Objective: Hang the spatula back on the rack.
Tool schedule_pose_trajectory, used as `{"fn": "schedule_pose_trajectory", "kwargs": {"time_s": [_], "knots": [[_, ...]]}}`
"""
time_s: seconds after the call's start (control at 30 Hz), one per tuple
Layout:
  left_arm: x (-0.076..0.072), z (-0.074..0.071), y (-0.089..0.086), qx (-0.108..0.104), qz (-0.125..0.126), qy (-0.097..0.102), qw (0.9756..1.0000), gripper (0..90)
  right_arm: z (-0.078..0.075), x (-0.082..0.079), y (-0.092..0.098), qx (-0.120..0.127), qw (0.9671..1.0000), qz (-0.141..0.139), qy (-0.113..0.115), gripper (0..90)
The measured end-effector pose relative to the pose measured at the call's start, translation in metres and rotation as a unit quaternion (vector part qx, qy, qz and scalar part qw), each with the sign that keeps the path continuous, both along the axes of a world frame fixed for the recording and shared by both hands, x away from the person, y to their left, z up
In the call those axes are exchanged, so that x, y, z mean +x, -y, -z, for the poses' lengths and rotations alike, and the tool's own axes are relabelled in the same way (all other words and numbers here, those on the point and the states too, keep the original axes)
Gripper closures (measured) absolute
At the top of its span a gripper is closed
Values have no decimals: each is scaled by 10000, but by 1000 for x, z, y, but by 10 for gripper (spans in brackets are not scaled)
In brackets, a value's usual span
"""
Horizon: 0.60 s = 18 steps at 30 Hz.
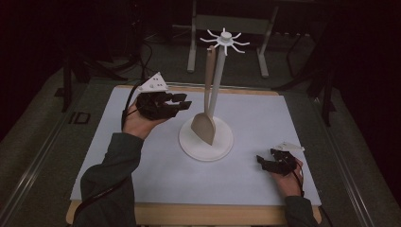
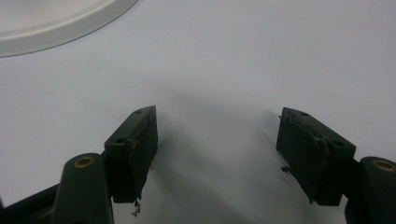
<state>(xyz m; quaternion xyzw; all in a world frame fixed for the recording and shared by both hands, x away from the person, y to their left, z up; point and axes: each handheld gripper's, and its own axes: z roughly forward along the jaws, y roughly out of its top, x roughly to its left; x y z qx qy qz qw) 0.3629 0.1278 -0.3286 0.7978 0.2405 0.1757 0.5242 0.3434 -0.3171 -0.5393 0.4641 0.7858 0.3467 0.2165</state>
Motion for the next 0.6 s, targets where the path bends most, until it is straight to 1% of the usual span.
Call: {"fn": "schedule_pose_trajectory", "kwargs": {"time_s": [0.17,0.37,0.5,0.6], "knots": [[0,3,-7,-29,-121,-8,9999,618,0,0,0,2,10000,4,-1,291],[0,10,-16,-51,-267,-73,9996,597,0,0,0,1,10000,6,-2,291],[0,20,-25,-149,-422,-172,9989,582,0,0,0,0,10000,5,-1,291],[0,22,-27,-164,-453,-200,9986,580,0,0,0,-1,10000,5,-1,291]]}}
